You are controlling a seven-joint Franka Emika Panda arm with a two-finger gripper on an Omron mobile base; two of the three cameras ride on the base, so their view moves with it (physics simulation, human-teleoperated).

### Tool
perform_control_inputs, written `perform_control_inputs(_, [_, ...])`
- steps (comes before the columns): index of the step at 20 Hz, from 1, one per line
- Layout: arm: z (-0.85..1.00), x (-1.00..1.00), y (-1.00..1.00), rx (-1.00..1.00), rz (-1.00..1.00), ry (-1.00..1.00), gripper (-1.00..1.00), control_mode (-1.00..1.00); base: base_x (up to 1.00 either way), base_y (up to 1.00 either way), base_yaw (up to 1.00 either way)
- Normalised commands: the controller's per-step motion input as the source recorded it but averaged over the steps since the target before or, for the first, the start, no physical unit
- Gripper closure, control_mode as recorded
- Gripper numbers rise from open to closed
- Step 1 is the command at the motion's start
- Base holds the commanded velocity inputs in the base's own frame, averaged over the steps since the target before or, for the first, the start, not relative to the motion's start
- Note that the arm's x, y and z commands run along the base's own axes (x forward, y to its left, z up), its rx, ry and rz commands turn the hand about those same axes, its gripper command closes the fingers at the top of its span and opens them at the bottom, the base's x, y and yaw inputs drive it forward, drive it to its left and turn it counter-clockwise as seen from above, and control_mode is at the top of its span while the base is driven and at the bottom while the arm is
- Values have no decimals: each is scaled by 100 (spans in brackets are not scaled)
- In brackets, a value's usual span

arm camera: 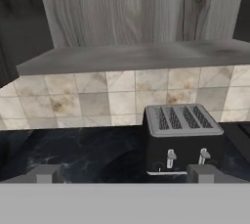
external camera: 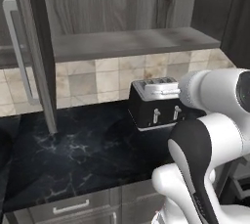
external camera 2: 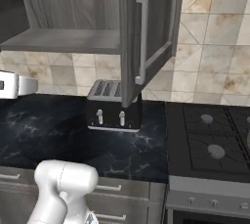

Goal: Open the cabinet and move the ladle to the pot. Then close the cabinet.

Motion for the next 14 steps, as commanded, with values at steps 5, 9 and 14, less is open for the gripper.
perform_control_inputs(5, [0,0,0,0,0,0,-100,100,46,3,-23])
perform_control_inputs(9, [0,0,0,0,0,0,-100,100,36,4,-18])
perform_control_inputs(14, [23,-7,-4,9,-3,0,-100,-100,2,0,-2])
